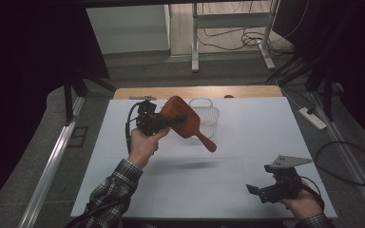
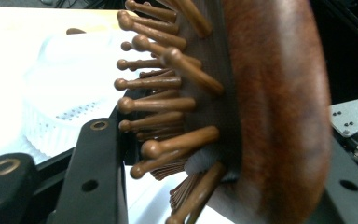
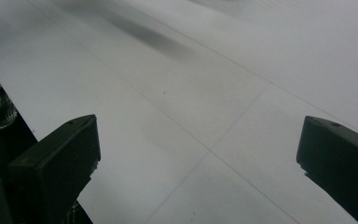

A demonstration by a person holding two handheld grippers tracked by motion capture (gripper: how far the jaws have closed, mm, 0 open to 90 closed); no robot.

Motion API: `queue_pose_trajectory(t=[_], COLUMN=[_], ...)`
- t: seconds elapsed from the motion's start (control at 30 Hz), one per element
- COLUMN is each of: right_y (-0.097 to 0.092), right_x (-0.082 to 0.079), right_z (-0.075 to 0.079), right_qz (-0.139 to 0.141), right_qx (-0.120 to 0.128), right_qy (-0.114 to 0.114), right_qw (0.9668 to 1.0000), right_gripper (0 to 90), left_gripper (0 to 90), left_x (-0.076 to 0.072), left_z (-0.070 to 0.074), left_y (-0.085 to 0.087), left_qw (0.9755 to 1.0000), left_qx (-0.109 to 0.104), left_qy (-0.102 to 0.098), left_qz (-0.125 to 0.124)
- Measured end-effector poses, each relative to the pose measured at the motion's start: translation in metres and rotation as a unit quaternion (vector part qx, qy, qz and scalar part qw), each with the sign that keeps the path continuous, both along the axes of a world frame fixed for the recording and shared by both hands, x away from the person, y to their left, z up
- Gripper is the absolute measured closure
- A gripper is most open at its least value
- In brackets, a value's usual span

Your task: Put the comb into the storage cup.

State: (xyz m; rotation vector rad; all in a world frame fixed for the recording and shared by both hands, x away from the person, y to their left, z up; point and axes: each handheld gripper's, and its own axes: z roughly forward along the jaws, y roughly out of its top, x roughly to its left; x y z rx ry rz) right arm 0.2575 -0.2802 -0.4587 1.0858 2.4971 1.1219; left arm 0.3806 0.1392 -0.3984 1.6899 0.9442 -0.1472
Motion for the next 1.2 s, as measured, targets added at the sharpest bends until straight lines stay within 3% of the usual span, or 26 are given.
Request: queue_pose_trajectory(t=[0.23, 0.47, 0.77, 0.97, 1.2], right_y=[-0.011, -0.024, -0.03, -0.032, -0.038], right_x=[-0.004, -0.012, -0.021, -0.025, -0.026], right_z=[-0.002, 0.0, 0.003, 0.004, 0.005], right_qz=[-0.021, -0.051, -0.084, -0.086, -0.095], right_qx=[-0.014, -0.009, -0.019, -0.026, -0.002], right_qy=[0.003, 0.014, 0.008, 0.006, 0.01], right_qw=[0.9997, 0.9986, 0.9963, 0.996, 0.9954], right_gripper=[0.0, 0.0, 0.0, 0.0, 0.0], left_gripper=[51.2, 51.2, 51.4, 51.6, 51.5], left_x=[0.005, 0.01, 0.017, 0.024, 0.033], left_z=[0.005, 0.012, 0.018, 0.023, 0.027], left_y=[0.004, 0.007, 0.011, 0.012, 0.012], left_qw=[0.9999, 0.9998, 0.9994, 0.999, 0.9982], left_qx=[-0.003, 0.003, 0.002, 0.004, 0.006], left_qy=[0.0, -0.003, -0.004, -0.006, -0.01], left_qz=[0.01, 0.021, 0.033, 0.044, 0.06])
